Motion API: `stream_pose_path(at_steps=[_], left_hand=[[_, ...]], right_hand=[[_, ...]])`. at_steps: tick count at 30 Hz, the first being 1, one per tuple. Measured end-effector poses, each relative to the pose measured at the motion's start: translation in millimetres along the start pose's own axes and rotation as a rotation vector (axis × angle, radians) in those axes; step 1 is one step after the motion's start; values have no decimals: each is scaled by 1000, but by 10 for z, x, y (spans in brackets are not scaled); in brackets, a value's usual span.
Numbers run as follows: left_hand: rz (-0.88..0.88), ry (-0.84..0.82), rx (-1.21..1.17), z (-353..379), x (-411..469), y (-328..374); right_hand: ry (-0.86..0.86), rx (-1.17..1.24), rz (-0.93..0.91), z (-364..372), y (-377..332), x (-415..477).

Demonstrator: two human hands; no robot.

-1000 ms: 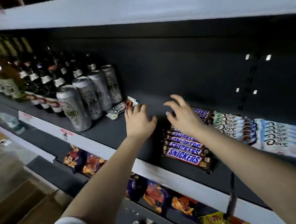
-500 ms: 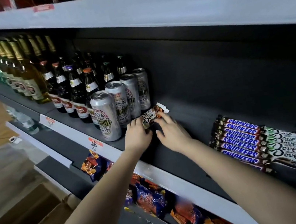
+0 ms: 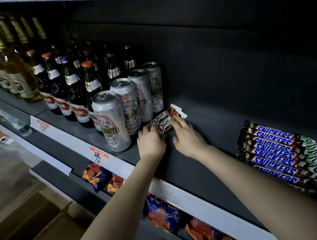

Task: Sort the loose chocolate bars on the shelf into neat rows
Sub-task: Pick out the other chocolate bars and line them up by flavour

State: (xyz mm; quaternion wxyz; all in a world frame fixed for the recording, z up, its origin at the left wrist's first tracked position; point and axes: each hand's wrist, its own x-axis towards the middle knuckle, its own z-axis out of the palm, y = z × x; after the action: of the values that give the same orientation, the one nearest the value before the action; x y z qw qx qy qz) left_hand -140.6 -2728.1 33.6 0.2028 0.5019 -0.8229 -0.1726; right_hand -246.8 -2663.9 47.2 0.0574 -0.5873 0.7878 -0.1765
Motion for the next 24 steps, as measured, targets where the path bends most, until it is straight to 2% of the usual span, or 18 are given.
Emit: stream_pose_path(at_steps=[5,11,18,24], left_hand=[[93,12,-117,20,-39,-3],[92,66,-228,39,-16,-16],[77,95,-296,45,-2,-18],[209,83,-257,36,-56,57]], right_hand=[[24,-105,19,-8,101,124],[-17,-223,-16,-85,135,177],[35,-113,-36,-126,233,33],[78,-188,-93,-359,343,-49]])
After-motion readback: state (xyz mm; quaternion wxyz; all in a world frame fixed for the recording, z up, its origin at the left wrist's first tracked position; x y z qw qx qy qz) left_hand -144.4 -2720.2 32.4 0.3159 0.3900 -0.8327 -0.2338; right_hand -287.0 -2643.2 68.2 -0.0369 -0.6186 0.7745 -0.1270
